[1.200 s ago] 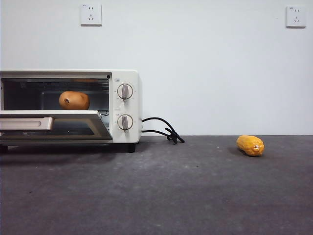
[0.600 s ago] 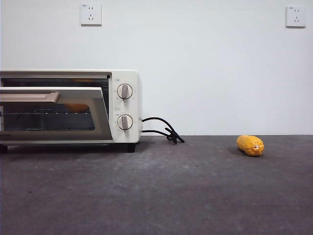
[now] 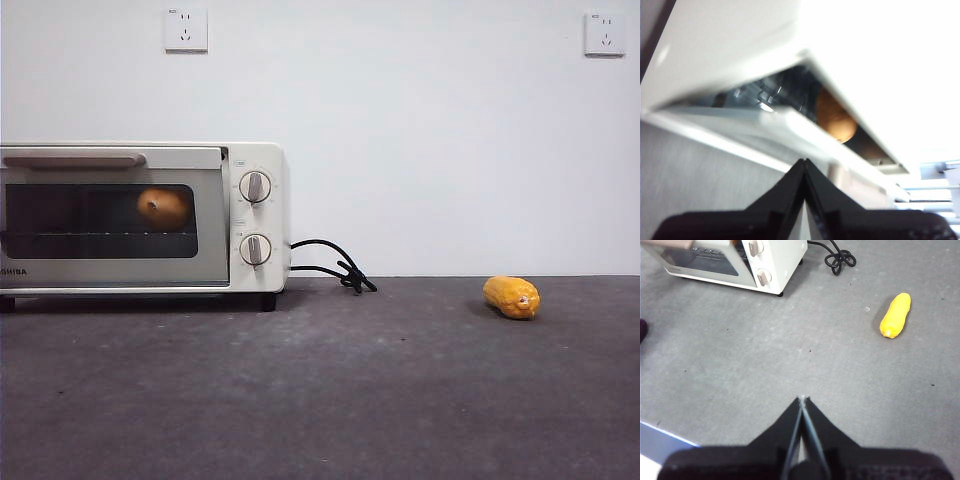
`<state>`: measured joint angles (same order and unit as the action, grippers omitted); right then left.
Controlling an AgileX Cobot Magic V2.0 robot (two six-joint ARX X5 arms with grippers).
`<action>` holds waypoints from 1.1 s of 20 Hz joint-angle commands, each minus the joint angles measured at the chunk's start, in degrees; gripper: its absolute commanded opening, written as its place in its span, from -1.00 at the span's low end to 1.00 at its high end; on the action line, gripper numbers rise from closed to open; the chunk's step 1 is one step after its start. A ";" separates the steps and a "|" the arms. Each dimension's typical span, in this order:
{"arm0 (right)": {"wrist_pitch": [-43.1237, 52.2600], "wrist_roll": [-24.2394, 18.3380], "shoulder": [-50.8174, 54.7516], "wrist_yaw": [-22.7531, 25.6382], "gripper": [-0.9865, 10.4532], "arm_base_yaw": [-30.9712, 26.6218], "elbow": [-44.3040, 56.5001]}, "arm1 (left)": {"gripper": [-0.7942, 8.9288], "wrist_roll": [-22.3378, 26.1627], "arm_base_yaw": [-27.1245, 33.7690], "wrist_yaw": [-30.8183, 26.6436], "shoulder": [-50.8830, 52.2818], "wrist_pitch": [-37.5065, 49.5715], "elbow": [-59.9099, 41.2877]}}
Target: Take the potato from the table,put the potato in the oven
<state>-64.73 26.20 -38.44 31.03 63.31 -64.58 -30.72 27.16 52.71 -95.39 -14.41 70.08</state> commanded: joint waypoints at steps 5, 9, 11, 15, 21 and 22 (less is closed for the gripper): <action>-0.11 0.85 -0.87 -0.13 -0.85 0.04 0.66 | -0.85 -0.42 -2.25 -3.21 -0.28 0.81 1.75; 0.00 0.81 -2.29 0.55 -0.85 0.04 0.66 | -0.85 -0.39 -2.69 1.95 0.37 0.72 1.75; 0.04 0.79 -3.08 2.49 -0.82 0.04 0.63 | -0.85 -0.37 -3.06 2.69 2.36 0.26 1.75; -0.13 0.79 -3.45 4.24 -0.82 0.04 0.63 | -0.85 -0.31 -5.95 2.78 10.16 -0.22 1.75; -3.82 0.79 -3.45 4.42 -0.82 0.04 0.61 | -0.85 11.17 -22.43 -1.84 23.45 -8.17 1.75; -5.16 0.79 -3.45 4.42 -0.82 0.04 0.61 | -0.85 15.04 -26.10 -3.78 25.33 -10.01 1.75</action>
<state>-70.22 26.39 -41.87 35.16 63.31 -64.58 -21.19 1.76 48.99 -70.19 -24.58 71.81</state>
